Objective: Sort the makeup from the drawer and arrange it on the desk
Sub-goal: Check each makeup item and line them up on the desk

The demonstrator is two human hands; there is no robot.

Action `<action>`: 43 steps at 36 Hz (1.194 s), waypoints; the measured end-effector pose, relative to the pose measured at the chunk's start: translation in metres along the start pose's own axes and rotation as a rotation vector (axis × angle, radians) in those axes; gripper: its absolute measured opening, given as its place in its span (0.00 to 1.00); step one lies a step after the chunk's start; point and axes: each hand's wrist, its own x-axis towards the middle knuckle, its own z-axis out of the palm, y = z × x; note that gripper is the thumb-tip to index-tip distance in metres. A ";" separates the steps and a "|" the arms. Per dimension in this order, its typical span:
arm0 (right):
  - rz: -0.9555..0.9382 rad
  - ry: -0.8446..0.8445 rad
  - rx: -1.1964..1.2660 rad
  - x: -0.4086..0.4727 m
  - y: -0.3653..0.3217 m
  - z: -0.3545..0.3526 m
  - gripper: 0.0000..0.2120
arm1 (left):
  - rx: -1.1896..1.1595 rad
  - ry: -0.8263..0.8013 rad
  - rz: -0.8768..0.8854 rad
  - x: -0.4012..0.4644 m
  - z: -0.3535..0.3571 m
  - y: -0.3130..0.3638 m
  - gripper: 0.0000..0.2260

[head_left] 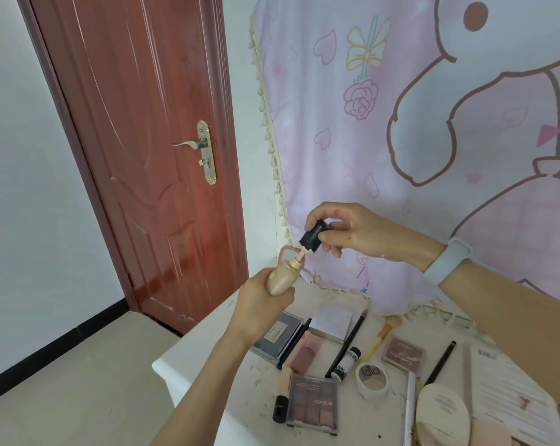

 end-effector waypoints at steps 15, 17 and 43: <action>-0.041 0.060 -0.122 0.000 -0.003 0.001 0.13 | -0.036 -0.024 -0.020 0.001 -0.002 0.000 0.04; -0.038 0.054 -0.177 -0.001 -0.001 0.003 0.15 | -0.034 -0.020 -0.020 0.001 -0.003 -0.001 0.05; 0.060 0.196 -0.200 0.010 0.015 0.013 0.05 | 0.091 0.038 0.020 0.002 0.005 -0.006 0.08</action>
